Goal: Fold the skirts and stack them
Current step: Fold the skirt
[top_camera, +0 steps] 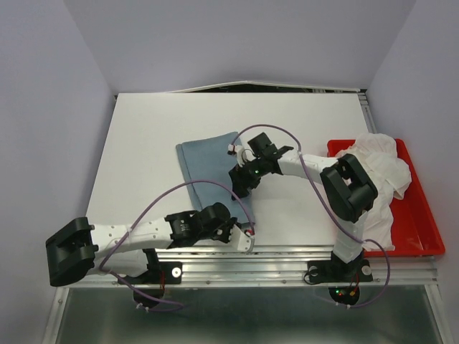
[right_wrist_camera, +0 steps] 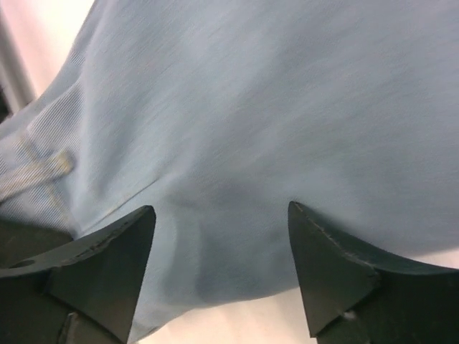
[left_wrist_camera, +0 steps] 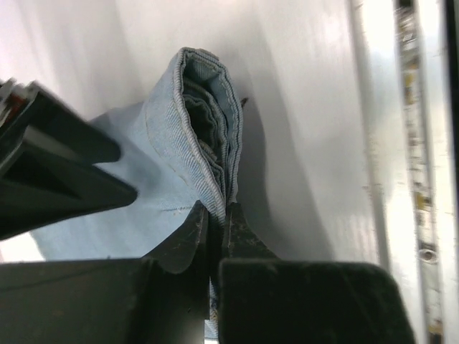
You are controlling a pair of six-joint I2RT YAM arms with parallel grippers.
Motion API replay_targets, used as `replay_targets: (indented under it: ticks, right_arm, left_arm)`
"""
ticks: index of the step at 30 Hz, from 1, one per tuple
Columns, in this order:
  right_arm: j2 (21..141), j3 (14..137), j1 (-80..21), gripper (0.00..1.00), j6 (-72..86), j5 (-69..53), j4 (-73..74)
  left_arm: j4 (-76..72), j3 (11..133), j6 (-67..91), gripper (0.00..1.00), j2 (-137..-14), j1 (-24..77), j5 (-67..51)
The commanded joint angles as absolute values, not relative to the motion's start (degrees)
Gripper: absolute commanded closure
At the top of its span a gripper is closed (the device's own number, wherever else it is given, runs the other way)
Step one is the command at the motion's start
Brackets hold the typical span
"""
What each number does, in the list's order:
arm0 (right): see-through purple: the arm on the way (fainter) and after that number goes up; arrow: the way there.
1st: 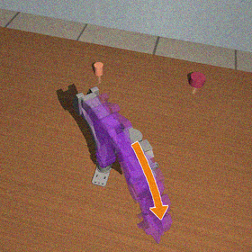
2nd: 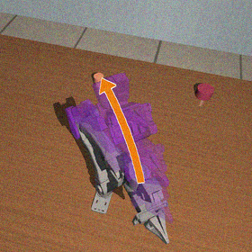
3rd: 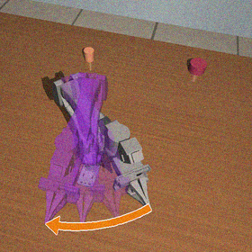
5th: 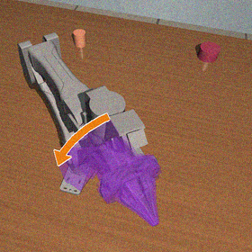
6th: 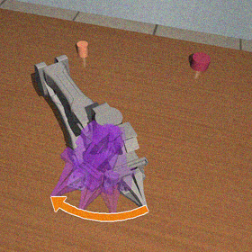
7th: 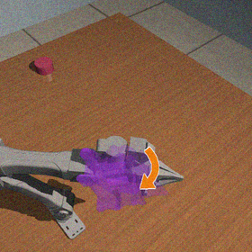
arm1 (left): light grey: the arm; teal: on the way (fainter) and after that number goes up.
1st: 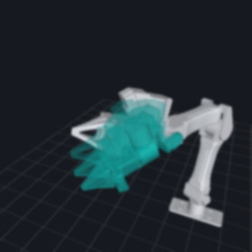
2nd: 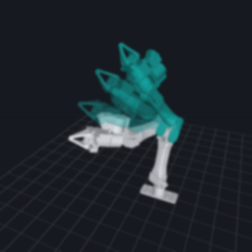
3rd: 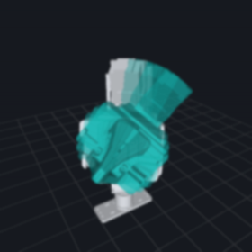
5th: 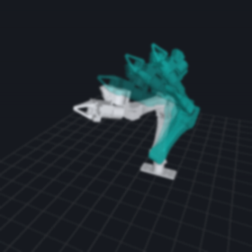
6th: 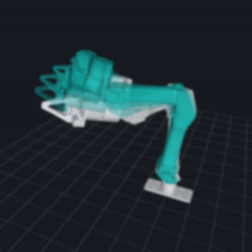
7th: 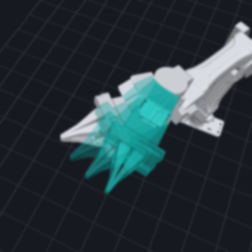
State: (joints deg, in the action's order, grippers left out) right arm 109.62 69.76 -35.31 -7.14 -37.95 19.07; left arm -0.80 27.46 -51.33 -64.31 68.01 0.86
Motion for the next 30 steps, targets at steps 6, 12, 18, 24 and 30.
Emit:
replay_targets:
  ticks: [6, 12, 18, 24, 30]
  right_arm:
    - [113.89, 90.59, -29.89, 0.16, -6.15, -25.06, 21.88]
    - [125.3, 105.26, -29.88, 0.2, -7.56, -24.43, 25.92]
    - [132.18, 109.43, -29.88, 0.38, -8.96, -30.3, 29.08]
    - [131.14, 99.95, -30.59, 0.55, -10.02, -39.09, 29.36]
    - [129.9, 93.7, -32.34, 0.6, -10.72, -45.96, 31.64]
  left_arm:
    - [24.24, 40.95, -44.21, 1.0, -60.12, 68.38, -27.49]
    - [31.98, 48.95, -42.19, 1.0, -61.95, 68.29, -38.13]
    - [34.44, 55.1, -37.88, 1.0, -64.94, 64.97, -43.32]
    - [39.9, 62.48, -39.9, 1.0, -70.21, 56.45, -43.34]
    - [41.39, 69.42, -46.48, 1.0, -75.66, 50.54, -37.98]
